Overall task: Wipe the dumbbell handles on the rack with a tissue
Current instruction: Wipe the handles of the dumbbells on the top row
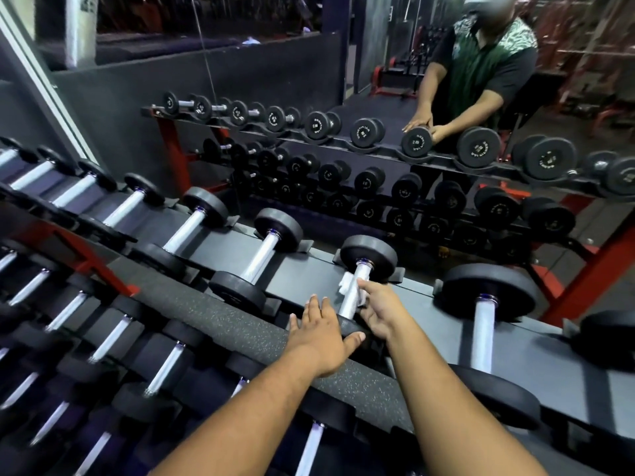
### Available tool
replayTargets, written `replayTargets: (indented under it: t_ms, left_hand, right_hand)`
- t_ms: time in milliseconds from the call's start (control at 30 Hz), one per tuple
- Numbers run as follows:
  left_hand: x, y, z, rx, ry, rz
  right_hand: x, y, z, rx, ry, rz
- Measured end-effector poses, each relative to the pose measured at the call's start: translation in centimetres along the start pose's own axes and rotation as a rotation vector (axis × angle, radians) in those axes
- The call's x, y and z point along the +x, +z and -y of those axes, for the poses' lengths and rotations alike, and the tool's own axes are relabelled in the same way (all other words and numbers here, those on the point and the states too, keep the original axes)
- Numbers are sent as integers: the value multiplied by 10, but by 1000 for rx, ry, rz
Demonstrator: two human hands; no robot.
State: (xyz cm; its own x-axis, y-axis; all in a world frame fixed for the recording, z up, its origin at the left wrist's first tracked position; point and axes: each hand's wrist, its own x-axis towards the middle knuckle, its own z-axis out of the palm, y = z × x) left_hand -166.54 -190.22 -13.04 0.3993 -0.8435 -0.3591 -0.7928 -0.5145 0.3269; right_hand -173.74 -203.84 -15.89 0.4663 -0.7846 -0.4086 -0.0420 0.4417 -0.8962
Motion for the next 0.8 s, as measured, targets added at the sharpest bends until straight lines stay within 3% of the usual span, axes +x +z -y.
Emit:
replayTargets:
  t_ms: [33,133,300,400,500,633,800]
  left_hand:
    - [-1,-1,0,-4,0,0]
    - [-1,1,1,-9,3,-3]
    - [1,1,2,-23,8,-5]
    - [0,1,1,-19,8,-1]
    - [1,1,1,-12,10,-4]
    - [-2,-2,-1,-3,1,0]
    - [0,1,2,-12,3,2]
  right_hand:
    - [-1,-1,0,21,37,15]
    - [-4,-12,-13,-266,-25,-5]
    - [-23,-14,0,-959,-492,-171]
    - [-20,-13,6,-1666,-788,101]
    - [-3,-26,15,-2094,-1071,387]
    - [19,-20,39,-2505,-931,262]
    - [16,8,38,-2406,-897,441]
